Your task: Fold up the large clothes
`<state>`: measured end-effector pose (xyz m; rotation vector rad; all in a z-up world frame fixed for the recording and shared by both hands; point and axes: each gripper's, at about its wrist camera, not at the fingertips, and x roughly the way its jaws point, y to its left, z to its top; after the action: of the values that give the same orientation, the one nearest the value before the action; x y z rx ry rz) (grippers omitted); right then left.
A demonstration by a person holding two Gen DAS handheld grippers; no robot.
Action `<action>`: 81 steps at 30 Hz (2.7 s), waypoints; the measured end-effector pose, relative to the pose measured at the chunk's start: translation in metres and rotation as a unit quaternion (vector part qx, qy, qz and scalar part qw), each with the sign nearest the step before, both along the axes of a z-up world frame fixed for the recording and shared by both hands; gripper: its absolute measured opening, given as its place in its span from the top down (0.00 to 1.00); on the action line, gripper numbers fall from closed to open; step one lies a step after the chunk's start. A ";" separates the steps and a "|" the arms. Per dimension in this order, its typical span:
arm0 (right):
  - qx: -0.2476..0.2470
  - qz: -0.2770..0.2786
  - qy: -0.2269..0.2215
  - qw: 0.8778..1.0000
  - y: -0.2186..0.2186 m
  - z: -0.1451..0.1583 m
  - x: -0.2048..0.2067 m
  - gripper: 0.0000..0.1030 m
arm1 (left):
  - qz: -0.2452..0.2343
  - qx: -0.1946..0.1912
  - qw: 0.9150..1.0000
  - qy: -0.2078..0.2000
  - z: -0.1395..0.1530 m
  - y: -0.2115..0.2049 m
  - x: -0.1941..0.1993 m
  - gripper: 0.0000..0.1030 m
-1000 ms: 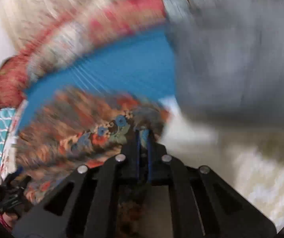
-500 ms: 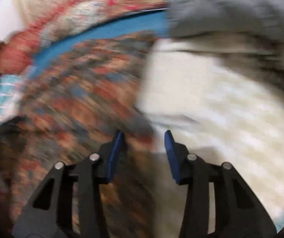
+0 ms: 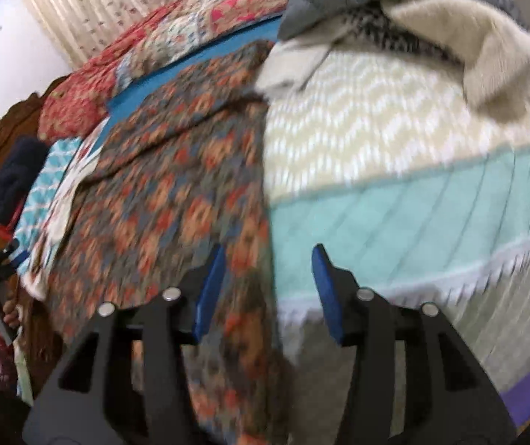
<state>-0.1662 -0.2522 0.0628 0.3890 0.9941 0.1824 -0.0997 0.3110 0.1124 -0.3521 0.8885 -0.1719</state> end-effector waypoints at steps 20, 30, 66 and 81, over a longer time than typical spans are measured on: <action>0.046 0.065 0.031 0.996 0.023 -0.029 -0.063 0.47 | 0.027 -0.074 0.992 0.102 -0.096 0.017 -0.064 1.00; 0.172 0.104 0.009 0.980 0.009 0.008 -0.078 0.92 | 0.036 -0.111 0.987 0.108 -0.069 0.024 -0.086 0.58; 0.062 -0.057 -0.023 0.996 -0.018 -0.003 0.106 0.38 | 0.149 -0.094 0.983 0.055 -0.017 0.023 0.135 0.80; 0.040 -0.039 -0.085 0.995 0.014 0.065 0.058 0.95 | 0.036 -0.132 0.984 0.111 -0.029 -0.027 0.117 0.59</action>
<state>-0.1086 -0.2381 0.1282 0.4773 0.8038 0.1826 0.0172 0.2838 0.0831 -0.6594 1.0741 -0.1870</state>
